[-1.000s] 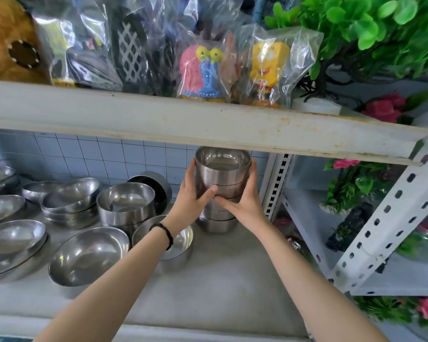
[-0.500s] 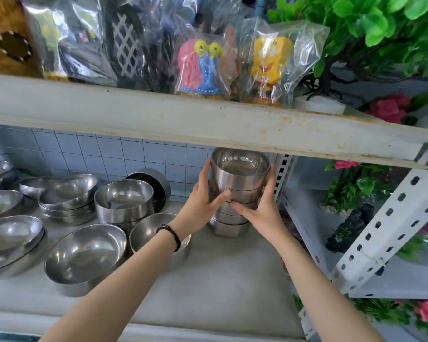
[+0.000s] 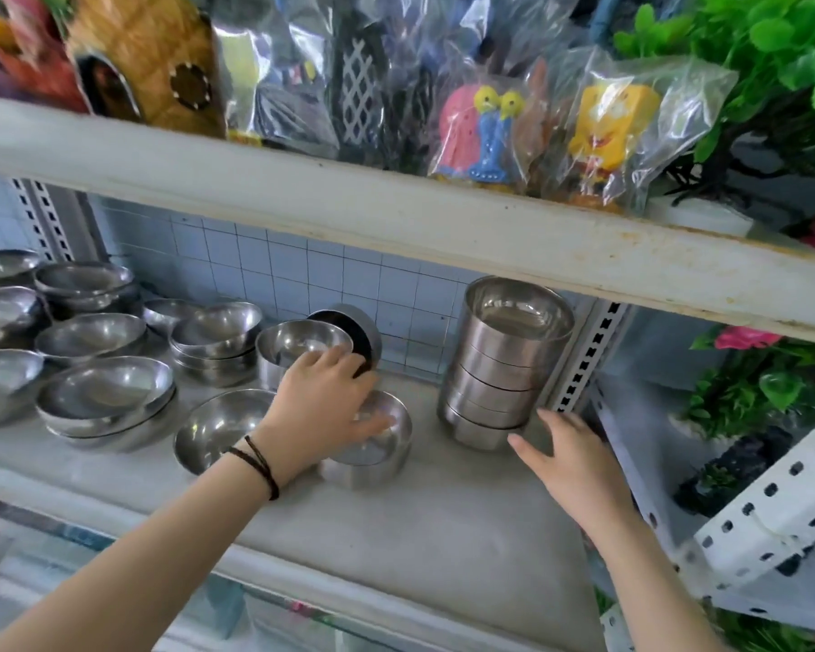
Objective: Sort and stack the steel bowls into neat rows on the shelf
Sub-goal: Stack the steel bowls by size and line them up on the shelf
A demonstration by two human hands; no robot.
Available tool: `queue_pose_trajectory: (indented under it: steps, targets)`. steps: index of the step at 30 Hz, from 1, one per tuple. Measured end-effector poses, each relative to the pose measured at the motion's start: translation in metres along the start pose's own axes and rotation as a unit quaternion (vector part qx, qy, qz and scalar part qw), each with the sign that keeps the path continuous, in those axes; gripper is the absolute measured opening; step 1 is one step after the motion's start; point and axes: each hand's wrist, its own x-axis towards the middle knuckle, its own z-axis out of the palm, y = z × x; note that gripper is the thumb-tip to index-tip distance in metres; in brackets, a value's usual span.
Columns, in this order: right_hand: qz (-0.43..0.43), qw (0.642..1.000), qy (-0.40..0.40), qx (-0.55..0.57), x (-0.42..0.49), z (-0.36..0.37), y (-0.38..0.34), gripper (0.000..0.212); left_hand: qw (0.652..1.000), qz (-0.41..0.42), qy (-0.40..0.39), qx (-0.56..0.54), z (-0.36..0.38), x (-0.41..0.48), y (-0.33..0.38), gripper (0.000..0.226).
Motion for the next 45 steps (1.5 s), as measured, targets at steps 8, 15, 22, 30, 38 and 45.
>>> queue_pose_trajectory:
  steps: [8,15,22,30,38,45]
  targets:
    - [-0.062,0.993,-0.042,-0.095,-0.054,0.009,-0.07,0.059,1.0,-0.005,0.0,0.0,-0.007,-0.071,-0.054,0.068]
    - [-0.125,0.991,0.002,-0.049,-0.097,0.05,-0.168,0.061,0.997,0.017,0.054,-0.049,-0.006,-0.134,-0.122,0.064]
    - [-0.156,0.981,0.039,0.107,-0.108,0.098,-0.23,0.066,0.962,-0.037,0.002,-0.27,0.023,-0.147,-0.146,0.085]
    - [-0.106,0.93,0.149,0.32,-0.1,0.144,-0.248,0.071,0.852,-0.091,0.017,-0.516,0.073,-0.132,-0.136,0.105]
    - [-0.078,0.898,0.133,0.411,-0.098,0.17,-0.242,0.083,0.728,-0.137,-0.047,-0.67,0.095,-0.13,-0.139,0.124]
    - [-0.07,0.887,0.149,0.432,-0.107,0.168,-0.247,0.083,0.741,-0.146,-0.009,-0.655,0.074,-0.133,-0.138,0.122]
